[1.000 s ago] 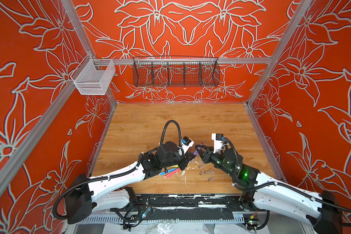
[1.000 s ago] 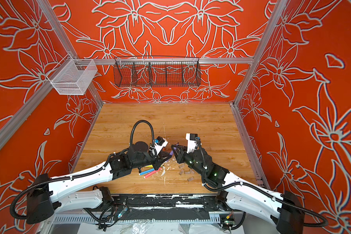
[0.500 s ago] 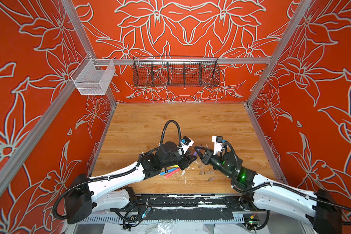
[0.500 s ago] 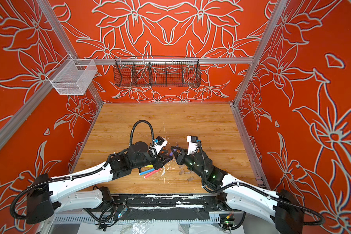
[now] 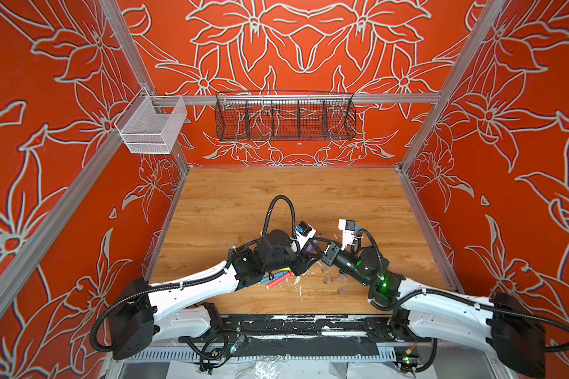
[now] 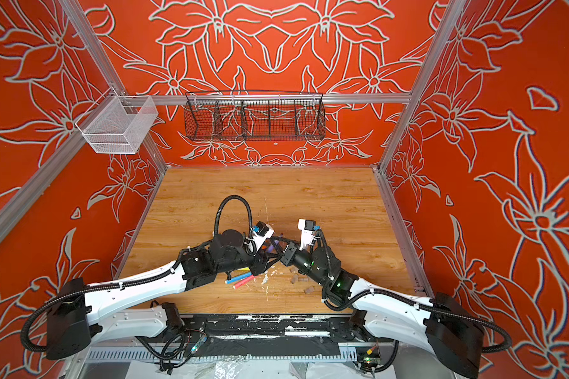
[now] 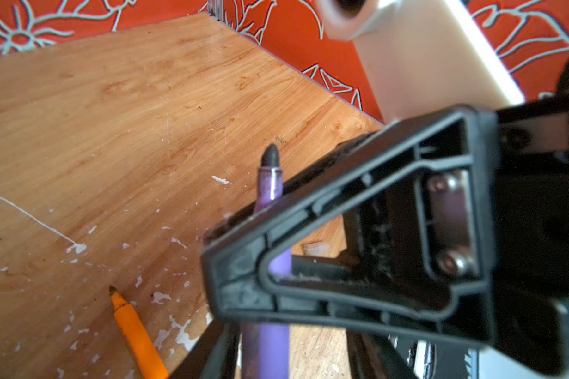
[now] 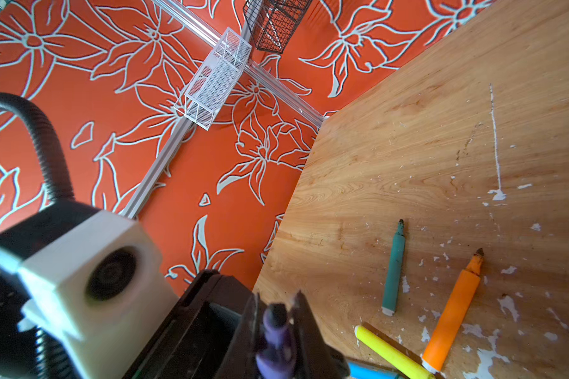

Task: Insert the pens into the pen caps

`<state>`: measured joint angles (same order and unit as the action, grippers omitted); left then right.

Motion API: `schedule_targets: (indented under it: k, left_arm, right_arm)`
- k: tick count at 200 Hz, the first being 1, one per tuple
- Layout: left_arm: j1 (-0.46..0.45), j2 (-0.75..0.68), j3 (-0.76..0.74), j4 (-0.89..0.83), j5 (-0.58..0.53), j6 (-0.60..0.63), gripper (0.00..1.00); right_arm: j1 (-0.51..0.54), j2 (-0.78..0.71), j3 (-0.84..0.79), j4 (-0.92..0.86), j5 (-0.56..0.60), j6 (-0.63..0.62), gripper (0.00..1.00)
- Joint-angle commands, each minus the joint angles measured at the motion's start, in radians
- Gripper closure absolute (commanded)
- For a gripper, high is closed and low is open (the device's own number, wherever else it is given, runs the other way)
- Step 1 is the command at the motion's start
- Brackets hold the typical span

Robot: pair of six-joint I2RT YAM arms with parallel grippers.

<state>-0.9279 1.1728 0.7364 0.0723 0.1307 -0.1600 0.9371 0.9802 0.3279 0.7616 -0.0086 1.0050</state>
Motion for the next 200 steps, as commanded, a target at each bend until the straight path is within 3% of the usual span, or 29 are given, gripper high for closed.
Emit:
schedule_targets:
  k: [1, 90, 102, 118, 128, 137, 146, 160, 184, 191, 200]
  left_arm:
    - [-0.003, 0.005, 0.015, 0.02, -0.012, 0.004, 0.57]
    - [-0.003, 0.008, 0.011, 0.027, -0.019, 0.009, 0.73]
    - [-0.003, 0.006, 0.011, 0.027, -0.021, 0.008, 0.79]
    - [-0.003, 0.004, 0.01, 0.027, -0.031, 0.004, 1.0]
    - [-0.003, 0.001, 0.011, 0.024, -0.052, -0.002, 1.0]
    - [-0.003, -0.002, 0.008, 0.024, -0.083, -0.015, 1.0]
    - [-0.003, -0.007, 0.005, 0.025, -0.121, -0.029, 1.0]
    - [-0.003, -0.021, -0.004, 0.027, -0.18, -0.041, 1.0]
    - [-0.003, -0.046, -0.011, -0.002, -0.339, -0.087, 1.0]
    - [-0.003, -0.054, -0.017, -0.004, -0.376, -0.1, 1.0]
    - [-0.003, -0.063, -0.029, 0.007, -0.407, -0.115, 1.0]
  right_arm:
    - [0.008, -0.007, -0.029, 0.09, 0.008, 0.037, 1.0]
    - [0.02, 0.055, -0.043, 0.206, -0.045, 0.101, 1.0]
    - [0.023, 0.066, -0.038, 0.21, -0.046, 0.104, 1.0]
    - [0.025, 0.075, -0.031, 0.198, -0.04, 0.098, 1.0]
    - [0.025, 0.071, -0.026, 0.164, -0.024, 0.094, 1.0]
    - [0.024, 0.062, -0.024, 0.124, 0.001, 0.089, 0.85]
    - [0.024, 0.044, -0.021, 0.077, 0.035, 0.084, 0.62]
    - [0.023, -0.013, 0.013, -0.109, 0.102, 0.06, 0.35]
    - [0.024, -0.143, 0.121, -0.506, 0.225, -0.032, 0.23]
    - [0.023, -0.181, 0.147, -0.604, 0.264, -0.055, 0.04]
    - [0.022, -0.231, 0.178, -0.723, 0.322, -0.079, 0.03]
